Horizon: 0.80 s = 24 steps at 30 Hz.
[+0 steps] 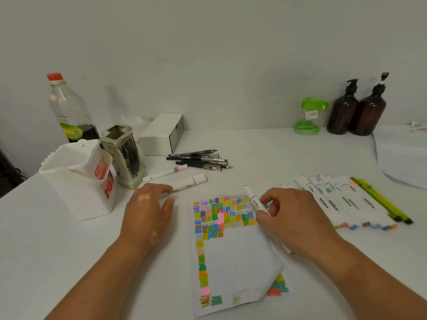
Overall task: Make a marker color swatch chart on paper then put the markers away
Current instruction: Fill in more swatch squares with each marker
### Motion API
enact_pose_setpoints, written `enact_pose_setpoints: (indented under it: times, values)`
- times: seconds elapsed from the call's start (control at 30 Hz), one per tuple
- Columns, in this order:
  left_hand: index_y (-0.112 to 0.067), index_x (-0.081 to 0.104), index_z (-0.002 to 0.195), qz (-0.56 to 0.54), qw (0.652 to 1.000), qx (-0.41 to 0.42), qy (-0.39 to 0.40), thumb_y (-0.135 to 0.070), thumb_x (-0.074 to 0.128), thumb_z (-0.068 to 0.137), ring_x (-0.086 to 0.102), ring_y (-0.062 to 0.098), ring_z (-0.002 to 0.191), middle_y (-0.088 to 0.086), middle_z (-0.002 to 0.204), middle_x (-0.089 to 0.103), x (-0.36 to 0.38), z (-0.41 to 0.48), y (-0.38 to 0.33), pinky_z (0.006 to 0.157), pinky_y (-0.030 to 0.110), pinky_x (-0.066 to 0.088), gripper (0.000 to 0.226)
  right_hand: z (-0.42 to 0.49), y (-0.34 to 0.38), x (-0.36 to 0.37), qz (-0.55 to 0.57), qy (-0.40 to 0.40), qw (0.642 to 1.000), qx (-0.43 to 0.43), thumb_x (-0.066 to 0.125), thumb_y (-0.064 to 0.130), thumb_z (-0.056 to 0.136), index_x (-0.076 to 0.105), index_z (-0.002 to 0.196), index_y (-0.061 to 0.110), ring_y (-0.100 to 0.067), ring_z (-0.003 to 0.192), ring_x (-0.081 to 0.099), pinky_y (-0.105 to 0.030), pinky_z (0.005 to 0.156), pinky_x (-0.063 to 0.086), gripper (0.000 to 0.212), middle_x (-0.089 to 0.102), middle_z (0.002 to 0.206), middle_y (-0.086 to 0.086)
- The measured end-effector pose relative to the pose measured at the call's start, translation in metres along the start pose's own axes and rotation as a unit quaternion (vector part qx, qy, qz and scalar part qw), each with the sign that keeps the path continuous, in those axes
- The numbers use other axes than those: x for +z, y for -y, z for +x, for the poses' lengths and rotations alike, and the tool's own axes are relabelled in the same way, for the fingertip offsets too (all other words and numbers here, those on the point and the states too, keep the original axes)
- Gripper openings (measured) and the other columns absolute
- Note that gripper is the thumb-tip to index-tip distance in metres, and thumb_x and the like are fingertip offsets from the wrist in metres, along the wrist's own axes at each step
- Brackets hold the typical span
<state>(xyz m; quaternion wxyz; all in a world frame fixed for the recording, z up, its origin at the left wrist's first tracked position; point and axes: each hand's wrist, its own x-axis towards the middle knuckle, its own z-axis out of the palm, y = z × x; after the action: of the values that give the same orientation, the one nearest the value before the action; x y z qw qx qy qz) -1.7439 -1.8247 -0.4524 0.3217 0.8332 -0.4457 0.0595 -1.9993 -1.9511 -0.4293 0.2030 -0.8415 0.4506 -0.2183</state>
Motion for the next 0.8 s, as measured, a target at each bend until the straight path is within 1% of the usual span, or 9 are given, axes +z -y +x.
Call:
enact_pose_setpoints:
  times: [0.1, 0.2, 0.27, 0.33, 0.4, 0.5, 0.6, 0.7, 0.8]
  values:
    - [-0.024, 0.061, 0.133, 0.052, 0.998, -0.017, 0.025, -0.026, 0.062, 0.096, 0.044, 0.024, 0.132, 0.000, 0.139, 0.057, 0.005, 0.001, 0.004, 0.110, 0.046, 0.037, 0.038, 0.002, -0.005, 0.003, -0.044, 0.011, 0.999, 0.012, 0.072, 0.040, 0.080, 0.071, 0.098, 0.036, -0.001, 0.071, 0.057, -0.014, 0.057, 0.038, 0.018, 0.063, 0.074, 0.015]
    - [-0.028, 0.054, 0.140, 0.084, 0.995, -0.038, 0.039, -0.032, 0.059, 0.097, 0.038, 0.023, 0.138, -0.002, 0.145, 0.051, 0.008, 0.002, 0.003, 0.110, 0.047, 0.032, 0.043, 0.003, -0.007, 0.007, -0.071, 0.012, 0.997, 0.021, 0.071, 0.044, 0.081, 0.071, 0.104, 0.035, -0.005, 0.080, 0.062, -0.023, 0.069, 0.048, 0.025, 0.066, 0.081, 0.014]
    - [-0.029, 0.054, 0.139, 0.099, 0.993, -0.045, 0.042, -0.035, 0.058, 0.096, 0.040, 0.023, 0.134, -0.001, 0.141, 0.052, 0.009, 0.003, 0.005, 0.108, 0.048, 0.033, 0.044, 0.003, -0.008, 0.008, -0.083, 0.008, 0.996, 0.022, 0.069, 0.045, 0.081, 0.071, 0.104, 0.035, -0.007, 0.082, 0.063, -0.027, 0.073, 0.053, 0.025, 0.067, 0.084, 0.013]
    - [-0.029, 0.056, 0.136, 0.116, 0.992, -0.045, 0.033, -0.038, 0.058, 0.095, 0.045, 0.023, 0.126, -0.001, 0.130, 0.056, 0.010, 0.002, 0.006, 0.105, 0.047, 0.035, 0.042, 0.003, -0.010, 0.009, -0.085, 0.005, 0.996, 0.018, 0.068, 0.043, 0.082, 0.070, 0.104, 0.035, -0.007, 0.080, 0.063, -0.026, 0.072, 0.054, 0.024, 0.066, 0.083, 0.012]
    - [-0.028, 0.061, 0.132, 0.117, 0.992, -0.044, 0.018, -0.038, 0.061, 0.094, 0.048, 0.023, 0.120, -0.001, 0.122, 0.056, 0.010, 0.002, 0.007, 0.101, 0.046, 0.036, 0.039, 0.004, -0.012, 0.009, -0.090, 0.003, 0.996, 0.011, 0.067, 0.043, 0.083, 0.069, 0.106, 0.036, -0.006, 0.080, 0.061, -0.024, 0.071, 0.051, 0.024, 0.062, 0.081, 0.015]
    - [-0.030, 0.066, 0.125, 0.108, 0.994, -0.034, 0.004, -0.036, 0.062, 0.093, 0.048, 0.021, 0.119, -0.003, 0.121, 0.056, 0.010, 0.001, 0.006, 0.100, 0.046, 0.036, 0.033, 0.004, -0.014, 0.010, -0.099, -0.006, 0.995, 0.006, 0.067, 0.043, 0.084, 0.066, 0.108, 0.037, -0.007, 0.082, 0.057, -0.023, 0.065, 0.044, 0.025, 0.054, 0.075, 0.019]
    - [-0.032, 0.068, 0.119, 0.108, 0.994, -0.020, 0.023, -0.037, 0.059, 0.095, 0.051, 0.017, 0.114, -0.006, 0.120, 0.060, 0.011, 0.000, 0.005, 0.098, 0.043, 0.036, 0.025, 0.004, -0.015, 0.010, -0.099, -0.010, 0.995, 0.008, 0.068, 0.042, 0.083, 0.066, 0.106, 0.037, -0.006, 0.080, 0.057, -0.022, 0.058, 0.039, 0.023, 0.051, 0.071, 0.020]
    - [-0.031, 0.067, 0.116, 0.088, 0.995, -0.011, 0.041, -0.036, 0.058, 0.098, 0.053, 0.013, 0.103, -0.008, 0.110, 0.063, 0.011, 0.000, 0.003, 0.097, 0.039, 0.040, 0.021, 0.004, -0.013, 0.008, -0.079, -0.026, 0.996, 0.002, 0.070, 0.040, 0.082, 0.067, 0.099, 0.037, -0.002, 0.073, 0.056, -0.019, 0.055, 0.036, 0.017, 0.054, 0.069, 0.020]
    - [-0.031, 0.067, 0.114, 0.030, 0.998, -0.013, 0.047, -0.035, 0.059, 0.098, 0.055, 0.011, 0.095, -0.009, 0.105, 0.063, 0.008, -0.001, -0.003, 0.092, 0.035, 0.046, 0.018, 0.002, -0.008, 0.007, -0.054, -0.038, 0.998, -0.012, 0.071, 0.042, 0.084, 0.064, 0.091, 0.041, 0.000, 0.069, 0.057, -0.020, 0.060, 0.045, 0.010, 0.058, 0.067, 0.019]
